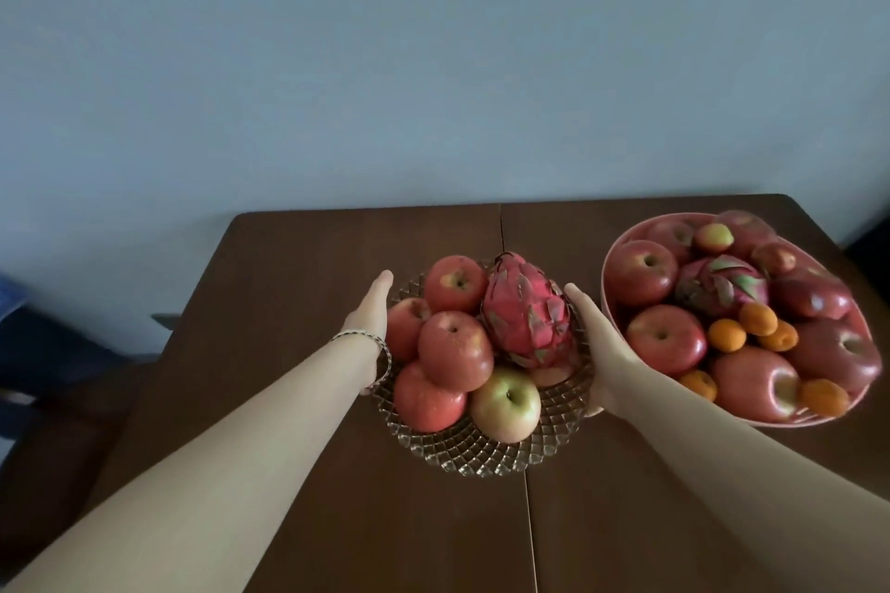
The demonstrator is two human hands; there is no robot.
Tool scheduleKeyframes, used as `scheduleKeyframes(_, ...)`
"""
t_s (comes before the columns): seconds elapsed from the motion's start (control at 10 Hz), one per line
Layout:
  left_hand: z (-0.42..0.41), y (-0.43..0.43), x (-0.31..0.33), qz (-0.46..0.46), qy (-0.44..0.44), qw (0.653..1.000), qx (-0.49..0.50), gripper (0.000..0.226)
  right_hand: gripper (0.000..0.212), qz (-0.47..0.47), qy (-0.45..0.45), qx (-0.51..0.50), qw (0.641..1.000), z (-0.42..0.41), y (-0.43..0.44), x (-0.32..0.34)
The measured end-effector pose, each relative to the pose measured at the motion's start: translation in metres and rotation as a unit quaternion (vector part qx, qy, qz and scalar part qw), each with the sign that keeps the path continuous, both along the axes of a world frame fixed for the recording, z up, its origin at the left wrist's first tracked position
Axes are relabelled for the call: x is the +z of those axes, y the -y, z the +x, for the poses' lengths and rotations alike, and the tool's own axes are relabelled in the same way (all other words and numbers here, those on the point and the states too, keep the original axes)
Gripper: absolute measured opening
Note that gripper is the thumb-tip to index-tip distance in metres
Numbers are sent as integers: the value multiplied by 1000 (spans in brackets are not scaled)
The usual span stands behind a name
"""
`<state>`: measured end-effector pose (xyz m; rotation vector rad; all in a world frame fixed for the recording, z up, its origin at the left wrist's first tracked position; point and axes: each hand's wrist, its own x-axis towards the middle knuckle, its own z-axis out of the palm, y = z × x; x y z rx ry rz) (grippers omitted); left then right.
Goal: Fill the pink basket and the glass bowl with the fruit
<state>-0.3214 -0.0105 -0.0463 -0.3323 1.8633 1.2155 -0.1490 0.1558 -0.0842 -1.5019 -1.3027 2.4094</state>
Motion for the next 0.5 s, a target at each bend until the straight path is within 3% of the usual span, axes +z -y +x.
scheduleKeyframes(0.1, -34, -13, -49, 2, -25, 1000, 13, 111, 75, 33, 18, -52, 998, -8, 0, 5)
scheduleKeyframes(0.2, -8, -18, -7, -26, -120, 991, -46, 90, 106, 82, 60, -73, 992, -4, -6, -21)
scheduleKeyframes(0.3, 3, -15, -6, -126, -208, 961, -130, 67, 85, 162, 126, 8, 979, 4, 9, 12)
scheduleKeyframes(0.4, 26, -7, 17, -185, -294, 909, -229, 45, 54, 243, 175, 66, 952, 19, 18, 37)
scheduleKeyframes(0.5, 59, -4, 48, -196, -369, 854, -311, 35, 37, 275, 214, 154, 925, 39, 25, 66)
